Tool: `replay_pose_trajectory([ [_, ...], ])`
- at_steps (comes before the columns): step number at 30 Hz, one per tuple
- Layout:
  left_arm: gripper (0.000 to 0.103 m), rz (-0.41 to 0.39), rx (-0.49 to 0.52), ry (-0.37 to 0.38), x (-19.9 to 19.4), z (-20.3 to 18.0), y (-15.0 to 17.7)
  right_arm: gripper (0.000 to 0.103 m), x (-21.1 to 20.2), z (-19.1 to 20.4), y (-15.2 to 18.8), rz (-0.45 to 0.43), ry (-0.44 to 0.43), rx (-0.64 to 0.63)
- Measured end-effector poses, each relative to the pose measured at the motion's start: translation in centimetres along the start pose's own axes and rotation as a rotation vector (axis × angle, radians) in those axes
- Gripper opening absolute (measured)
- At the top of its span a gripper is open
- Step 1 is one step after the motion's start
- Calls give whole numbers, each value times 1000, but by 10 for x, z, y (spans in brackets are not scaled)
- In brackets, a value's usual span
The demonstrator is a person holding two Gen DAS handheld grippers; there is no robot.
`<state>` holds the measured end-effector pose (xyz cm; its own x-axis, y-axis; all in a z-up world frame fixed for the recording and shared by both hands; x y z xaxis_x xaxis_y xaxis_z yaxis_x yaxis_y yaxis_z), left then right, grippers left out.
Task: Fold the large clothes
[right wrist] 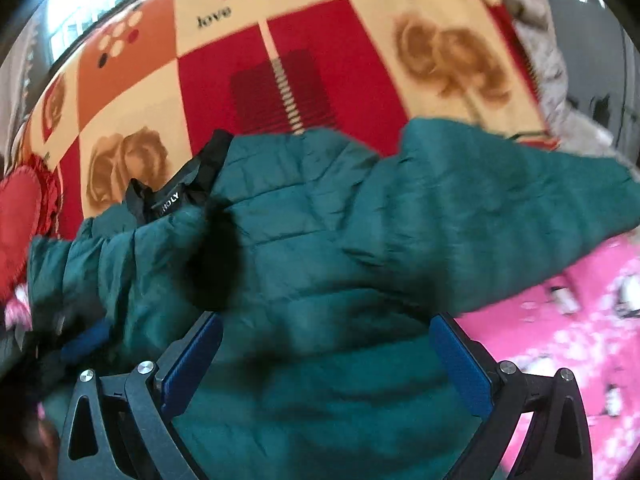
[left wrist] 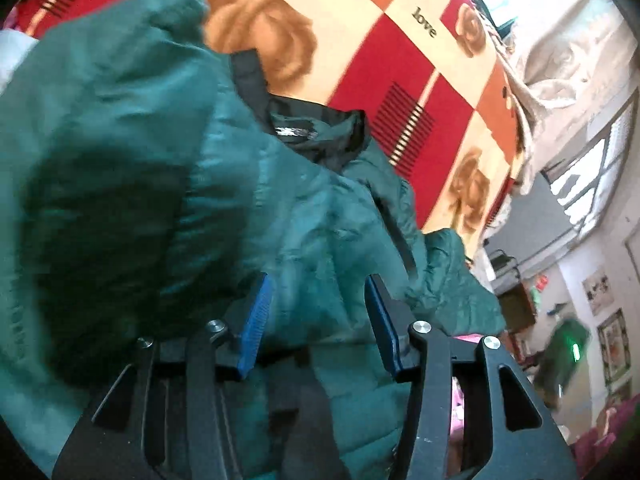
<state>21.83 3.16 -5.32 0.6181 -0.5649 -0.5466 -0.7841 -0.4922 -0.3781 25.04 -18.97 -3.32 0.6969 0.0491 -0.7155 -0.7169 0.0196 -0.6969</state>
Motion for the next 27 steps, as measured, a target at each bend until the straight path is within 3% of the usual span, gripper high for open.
replay_pose_trajectory([
  [5,48,-21,19,-83,-16,12,4,102,16,16,1,1,-41,33],
  [7,48,-54,28,-105,-27,13,3,102,16,14,4,-13,-112,79],
  [12,48,-284,36,-174,-77,9,-12,102,29,33,-3,-10,-373,95],
  [16,48,-443,-5,-317,-106,30,-25,101,75,38,8,145,-515,210],
  [18,48,-453,-55,-363,-107,44,-31,94,77,33,6,118,-549,255],
  [20,48,-450,-122,-404,-106,63,-37,53,76,29,3,94,-616,303],
  [23,48,-420,-190,-416,-99,80,-40,21,74,31,4,95,-679,298],
  [27,48,-424,-206,-452,-97,89,-43,15,48,35,-13,11,-577,161],
])
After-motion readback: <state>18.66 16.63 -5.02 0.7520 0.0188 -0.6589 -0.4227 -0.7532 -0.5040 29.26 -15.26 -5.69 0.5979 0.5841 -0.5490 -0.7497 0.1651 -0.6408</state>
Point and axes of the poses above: each gripper's, at about its wrist camera, not at the fingertips, and x roughly the way its jaws point, z to its left, y to its underside, the point moved 3 cm from there along x, roughly the way its jaws point, and after that the axes turned 10 degrees about -x, right-handed, at the moved point
